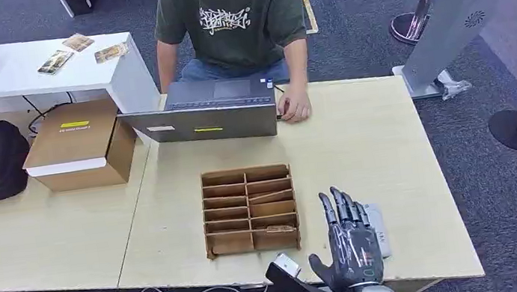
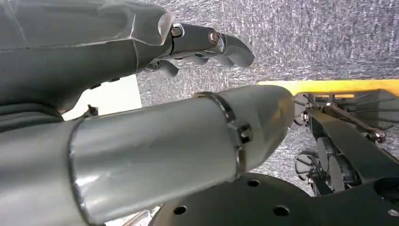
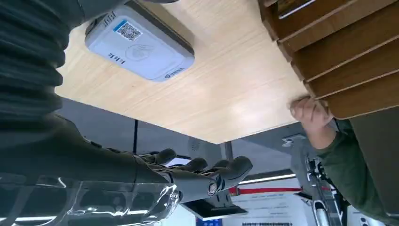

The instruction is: Pass the card to the sensor for recognition and then transmit it.

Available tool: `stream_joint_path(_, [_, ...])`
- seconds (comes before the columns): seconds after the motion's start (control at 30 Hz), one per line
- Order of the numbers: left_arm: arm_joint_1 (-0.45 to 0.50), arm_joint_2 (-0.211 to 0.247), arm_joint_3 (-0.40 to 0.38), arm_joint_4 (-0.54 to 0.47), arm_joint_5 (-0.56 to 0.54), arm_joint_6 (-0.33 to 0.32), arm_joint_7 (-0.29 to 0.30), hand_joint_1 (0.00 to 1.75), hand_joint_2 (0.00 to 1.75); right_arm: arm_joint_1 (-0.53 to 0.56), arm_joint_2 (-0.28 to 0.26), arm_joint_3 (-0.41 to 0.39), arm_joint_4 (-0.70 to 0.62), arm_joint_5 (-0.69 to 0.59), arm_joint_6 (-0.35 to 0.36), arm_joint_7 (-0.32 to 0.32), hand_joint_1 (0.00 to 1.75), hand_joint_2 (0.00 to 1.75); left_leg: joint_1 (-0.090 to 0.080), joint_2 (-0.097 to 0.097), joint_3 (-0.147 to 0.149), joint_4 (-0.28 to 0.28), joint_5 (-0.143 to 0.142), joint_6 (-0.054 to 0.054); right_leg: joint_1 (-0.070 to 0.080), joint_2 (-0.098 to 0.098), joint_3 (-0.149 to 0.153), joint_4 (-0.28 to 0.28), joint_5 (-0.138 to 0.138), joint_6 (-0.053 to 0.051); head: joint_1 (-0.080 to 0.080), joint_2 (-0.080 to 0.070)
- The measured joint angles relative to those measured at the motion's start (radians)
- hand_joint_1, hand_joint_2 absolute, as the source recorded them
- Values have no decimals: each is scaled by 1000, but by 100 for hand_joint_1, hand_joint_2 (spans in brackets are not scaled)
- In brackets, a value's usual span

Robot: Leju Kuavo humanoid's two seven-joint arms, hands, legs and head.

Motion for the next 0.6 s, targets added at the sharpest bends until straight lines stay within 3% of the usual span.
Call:
stream_joint_path(0.27, [-1,0,0,0,13,0,3,0,0,-55,13,11,54,-89,-81,-97,0,175,0,0,0,0,0,0,0,0,0,0,0,0,0,0])
stream_joint_path(0.6, [0,-2,0,0,20,0,2,0,0,-100,40,-2,124,-116,-166,-154,0,175,0,0,0,0,0,0,0,0,0,0,0,0,0,0])
